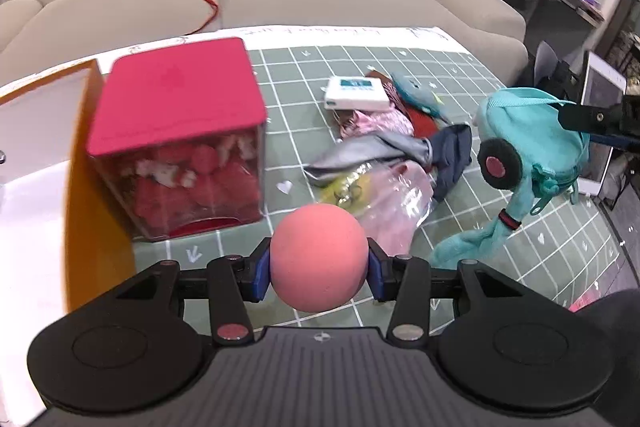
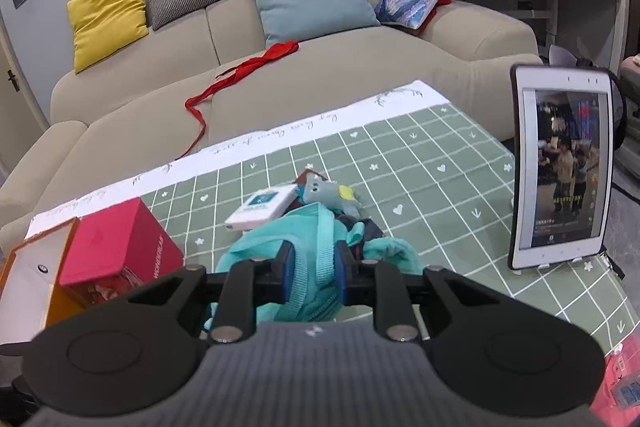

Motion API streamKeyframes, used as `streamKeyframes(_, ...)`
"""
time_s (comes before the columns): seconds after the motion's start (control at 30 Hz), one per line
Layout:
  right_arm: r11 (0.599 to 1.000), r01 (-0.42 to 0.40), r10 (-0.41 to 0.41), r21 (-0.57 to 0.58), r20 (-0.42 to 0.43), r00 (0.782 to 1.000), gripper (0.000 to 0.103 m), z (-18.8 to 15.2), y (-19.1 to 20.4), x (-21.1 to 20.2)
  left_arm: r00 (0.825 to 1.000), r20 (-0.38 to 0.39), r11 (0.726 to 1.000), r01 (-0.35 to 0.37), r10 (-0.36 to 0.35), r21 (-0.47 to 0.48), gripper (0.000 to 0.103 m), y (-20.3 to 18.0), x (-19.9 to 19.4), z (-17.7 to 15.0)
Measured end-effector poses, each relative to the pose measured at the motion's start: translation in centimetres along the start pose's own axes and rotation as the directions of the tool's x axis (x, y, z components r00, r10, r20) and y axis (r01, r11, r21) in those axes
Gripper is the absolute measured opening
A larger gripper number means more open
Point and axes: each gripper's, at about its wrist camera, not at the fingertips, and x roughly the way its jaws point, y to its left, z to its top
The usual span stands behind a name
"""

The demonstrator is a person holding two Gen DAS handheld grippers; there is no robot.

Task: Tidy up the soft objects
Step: 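Lift the pink ball with the left gripper while the right gripper carries the teal bag toward the white box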

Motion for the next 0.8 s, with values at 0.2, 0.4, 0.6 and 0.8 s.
streamKeyframes(0.2,1.000,-0.026,0.026,-0.002,0.008,1.000,0.019,1.0,2.8,-1.1,1.000,0.012,1.000,-0.012,0.012,0.002,0.052,1.0,-3.3,1.5)
streamKeyframes(0.4,0.994,-0.097,0.098,-0.050,0.019,0.995,0.020,1.5,7.2,-2.4,0.998,0.057,0.999,-0.003,0.005,-0.034,0.052,3.3,-7.2,2.2)
streamKeyframes(0.6,0.973,-0.189,0.192,-0.131,0.011,0.981,0.020,1.5,12.9,-4.0,0.993,0.113,0.991,-0.019,0.034,-0.134,0.052,7.5,-11.4,2.8)
streamKeyframes(0.8,0.929,-0.322,0.326,-0.182,-0.008,0.945,0.020,1.1,18.2,-5.1,0.970,0.190,0.962,-0.103,0.153,-0.252,0.052,12.6,-15.2,2.8)
